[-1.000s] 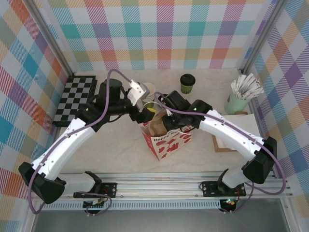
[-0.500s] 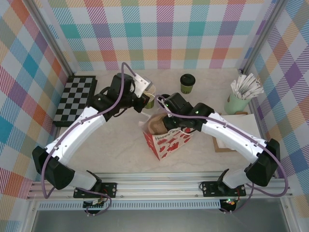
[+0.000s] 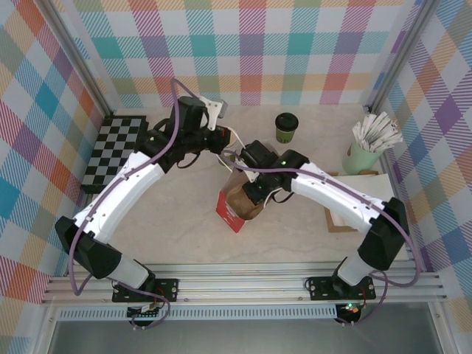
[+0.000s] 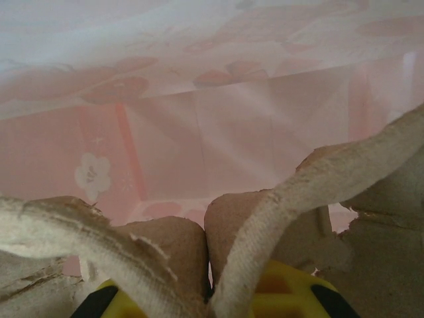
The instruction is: Pack the takeout coffee
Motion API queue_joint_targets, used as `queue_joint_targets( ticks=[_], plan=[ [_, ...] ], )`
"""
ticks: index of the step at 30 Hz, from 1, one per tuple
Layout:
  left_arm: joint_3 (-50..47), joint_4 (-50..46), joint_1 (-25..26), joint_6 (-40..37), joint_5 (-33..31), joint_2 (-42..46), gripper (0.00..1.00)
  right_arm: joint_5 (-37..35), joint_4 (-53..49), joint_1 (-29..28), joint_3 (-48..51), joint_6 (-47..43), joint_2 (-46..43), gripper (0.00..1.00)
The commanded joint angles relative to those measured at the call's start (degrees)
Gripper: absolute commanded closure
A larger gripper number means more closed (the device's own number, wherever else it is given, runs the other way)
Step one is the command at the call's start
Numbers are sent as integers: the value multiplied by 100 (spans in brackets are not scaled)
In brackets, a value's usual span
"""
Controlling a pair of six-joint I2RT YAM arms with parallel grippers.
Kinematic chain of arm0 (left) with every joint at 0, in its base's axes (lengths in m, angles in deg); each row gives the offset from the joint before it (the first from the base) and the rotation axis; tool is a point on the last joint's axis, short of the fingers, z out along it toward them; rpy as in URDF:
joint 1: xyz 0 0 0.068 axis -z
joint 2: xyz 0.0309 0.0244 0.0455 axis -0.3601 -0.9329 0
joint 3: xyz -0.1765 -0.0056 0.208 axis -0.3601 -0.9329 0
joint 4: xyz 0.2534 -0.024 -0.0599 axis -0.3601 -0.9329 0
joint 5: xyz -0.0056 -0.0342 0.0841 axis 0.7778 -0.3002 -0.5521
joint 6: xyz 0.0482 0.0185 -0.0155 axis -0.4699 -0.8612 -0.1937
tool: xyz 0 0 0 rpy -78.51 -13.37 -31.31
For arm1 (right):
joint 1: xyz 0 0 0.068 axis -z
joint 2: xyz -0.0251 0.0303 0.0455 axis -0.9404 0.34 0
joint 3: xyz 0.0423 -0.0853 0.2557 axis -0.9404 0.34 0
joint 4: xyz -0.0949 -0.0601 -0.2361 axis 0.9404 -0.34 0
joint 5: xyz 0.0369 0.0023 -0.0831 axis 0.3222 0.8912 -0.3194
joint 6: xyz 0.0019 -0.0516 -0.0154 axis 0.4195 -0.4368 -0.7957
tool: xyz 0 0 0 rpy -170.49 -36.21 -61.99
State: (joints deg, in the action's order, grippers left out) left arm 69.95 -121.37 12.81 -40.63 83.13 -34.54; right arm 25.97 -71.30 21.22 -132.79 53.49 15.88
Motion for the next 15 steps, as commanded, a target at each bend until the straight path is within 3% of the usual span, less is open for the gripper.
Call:
queue_joint_targets(
  ticks=[1, 8, 15],
  plan=[
    [293, -434, 12, 430, -31, -208, 100, 241, -422, 113, -283, -81, 203, 100],
    [453, -498, -189, 830, 179, -462, 100, 684, -1020, 554, -864, -257, 1024, 100],
    [426, -379, -288, 897, 361, -604, 100, 990, -1741, 586, -1575, -274, 1933, 100]
  ],
)
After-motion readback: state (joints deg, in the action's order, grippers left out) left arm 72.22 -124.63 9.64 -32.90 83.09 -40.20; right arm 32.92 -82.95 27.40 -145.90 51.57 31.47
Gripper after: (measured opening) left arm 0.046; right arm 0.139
